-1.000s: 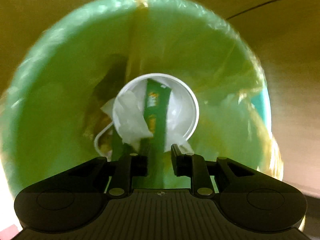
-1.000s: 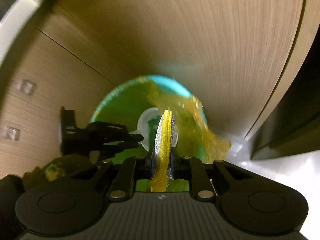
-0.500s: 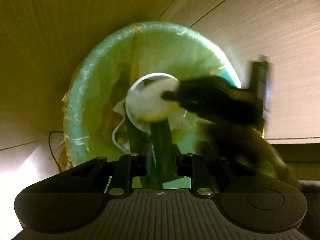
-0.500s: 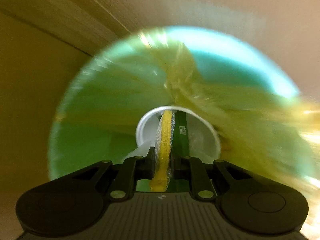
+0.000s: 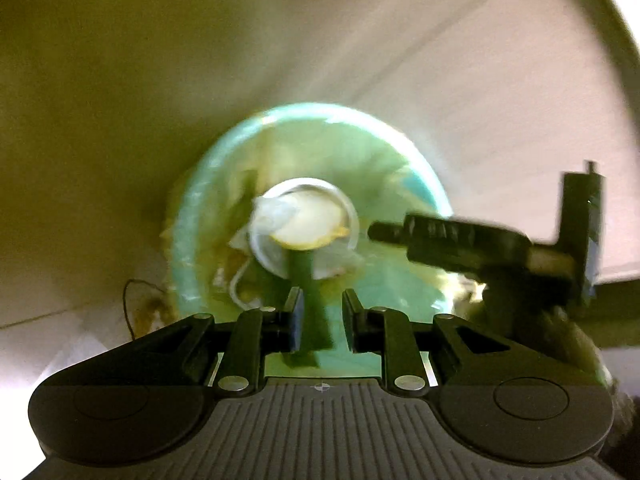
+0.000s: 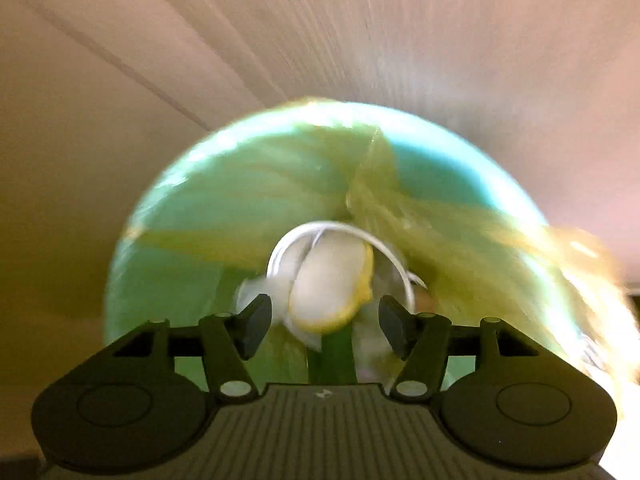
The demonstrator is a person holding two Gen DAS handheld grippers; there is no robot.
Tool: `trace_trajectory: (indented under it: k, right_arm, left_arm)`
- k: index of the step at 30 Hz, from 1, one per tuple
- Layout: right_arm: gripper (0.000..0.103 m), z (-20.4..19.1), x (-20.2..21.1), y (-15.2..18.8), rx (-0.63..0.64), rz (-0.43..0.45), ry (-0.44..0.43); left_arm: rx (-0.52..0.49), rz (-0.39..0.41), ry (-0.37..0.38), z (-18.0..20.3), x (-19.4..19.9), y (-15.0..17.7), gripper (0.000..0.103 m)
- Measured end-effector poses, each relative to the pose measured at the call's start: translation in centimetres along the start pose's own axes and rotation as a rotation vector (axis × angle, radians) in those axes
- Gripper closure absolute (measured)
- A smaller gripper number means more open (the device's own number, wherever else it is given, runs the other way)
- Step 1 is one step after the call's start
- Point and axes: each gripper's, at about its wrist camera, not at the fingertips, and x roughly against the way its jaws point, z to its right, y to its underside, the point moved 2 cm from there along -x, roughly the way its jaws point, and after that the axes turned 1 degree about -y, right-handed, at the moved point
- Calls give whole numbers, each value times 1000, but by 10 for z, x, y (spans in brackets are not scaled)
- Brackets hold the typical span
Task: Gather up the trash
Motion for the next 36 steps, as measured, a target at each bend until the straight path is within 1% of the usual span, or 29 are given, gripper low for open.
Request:
trace_trajectory:
  k: [2, 4, 6, 9, 11, 13, 15, 17, 19, 21, 24, 27, 30, 33, 36]
  right_arm:
    - [43, -8, 42, 20, 32, 44, 17]
    - [43, -11, 87, 36, 68, 102, 31]
    - [43, -13, 137, 53, 103, 173, 31]
    - [43, -13, 210, 72, 147, 291, 7]
    - [39, -18, 257, 87, 198, 379, 11]
    - [27, -22, 302, 102, 250, 478, 29]
    - [20, -24, 341, 116, 287, 589, 39]
    - [20, -25, 369, 131, 305, 696, 28]
    - [17, -26, 395, 143, 319, 747, -6]
    - [17, -25, 407, 151, 339, 756, -54]
    - [17, -24, 424, 169, 344, 761, -91]
    - [17, -27, 427, 182, 347, 753, -120]
    - [17, -29, 426, 196, 371, 743, -172]
    - [17, -33, 428, 209, 393, 765, -147]
    - [17, -33, 432, 214, 388, 784, -136]
  left_arm:
    - [-33, 41, 19, 19, 17, 3, 79]
    - [-64, 108, 40, 41, 40, 7, 79]
    - [-113, 206, 47, 63, 74, 15, 79]
    - [-188, 346, 43, 96, 128, 39, 79]
    - [-231, 431, 11, 117, 164, 56, 79]
    - [-247, 504, -6, 135, 191, 76, 79]
    - [-271, 575, -21, 151, 218, 96, 79]
    - [-309, 636, -49, 167, 242, 114, 79]
    - [-343, 694, -91, 178, 265, 130, 79]
    - [-340, 730, -111, 177, 280, 141, 84]
    - [-291, 753, -117, 172, 297, 162, 85]
    - [-302, 790, -173, 174, 309, 182, 86]
    - [-319, 823, -243, 176, 318, 197, 86]
    - [-313, 802, -246, 177, 318, 205, 86]
    - [-325, 808, -263, 181, 319, 214, 86]
